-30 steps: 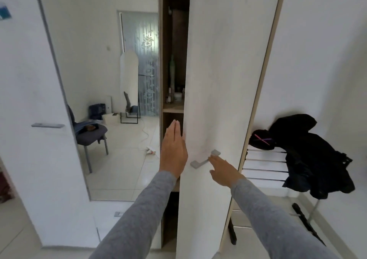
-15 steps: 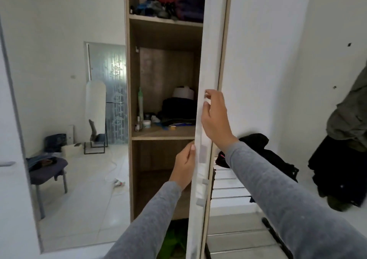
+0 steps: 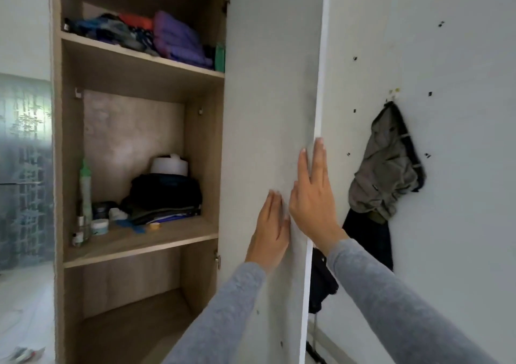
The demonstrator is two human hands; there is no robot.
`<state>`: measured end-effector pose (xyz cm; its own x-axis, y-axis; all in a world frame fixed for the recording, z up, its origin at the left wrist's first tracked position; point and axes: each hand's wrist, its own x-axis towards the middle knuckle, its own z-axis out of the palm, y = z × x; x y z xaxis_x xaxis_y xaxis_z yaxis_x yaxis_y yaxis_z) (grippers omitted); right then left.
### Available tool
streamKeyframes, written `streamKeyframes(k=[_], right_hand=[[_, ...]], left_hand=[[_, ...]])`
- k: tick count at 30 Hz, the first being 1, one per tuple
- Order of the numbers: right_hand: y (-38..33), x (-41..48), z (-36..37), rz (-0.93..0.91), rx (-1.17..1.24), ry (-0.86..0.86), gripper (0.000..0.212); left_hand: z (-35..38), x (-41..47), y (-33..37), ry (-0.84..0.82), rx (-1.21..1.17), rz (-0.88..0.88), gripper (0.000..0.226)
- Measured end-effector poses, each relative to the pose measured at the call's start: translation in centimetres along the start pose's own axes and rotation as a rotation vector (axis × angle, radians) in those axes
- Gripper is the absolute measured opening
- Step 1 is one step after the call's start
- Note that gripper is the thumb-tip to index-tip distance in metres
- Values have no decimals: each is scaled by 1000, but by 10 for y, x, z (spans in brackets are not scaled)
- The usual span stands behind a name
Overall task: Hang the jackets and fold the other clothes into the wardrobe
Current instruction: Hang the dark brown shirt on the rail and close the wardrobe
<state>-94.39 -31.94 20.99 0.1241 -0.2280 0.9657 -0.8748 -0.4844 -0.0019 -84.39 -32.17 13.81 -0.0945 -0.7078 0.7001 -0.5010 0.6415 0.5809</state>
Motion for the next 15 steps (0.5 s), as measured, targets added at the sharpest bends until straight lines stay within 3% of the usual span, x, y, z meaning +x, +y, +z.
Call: streamKeyframes(k=[2,8,15], right_hand=[[18,0,4,35,-138,25,60],[59,4,14,37,-470,-23,69],[99,-7,36,72,-675,-106,64]], left_hand=[[6,18,-6,-63,48,66,70],[16,83,-29,-79,200,297,57],[49,135,-57,-103,357,498,57]])
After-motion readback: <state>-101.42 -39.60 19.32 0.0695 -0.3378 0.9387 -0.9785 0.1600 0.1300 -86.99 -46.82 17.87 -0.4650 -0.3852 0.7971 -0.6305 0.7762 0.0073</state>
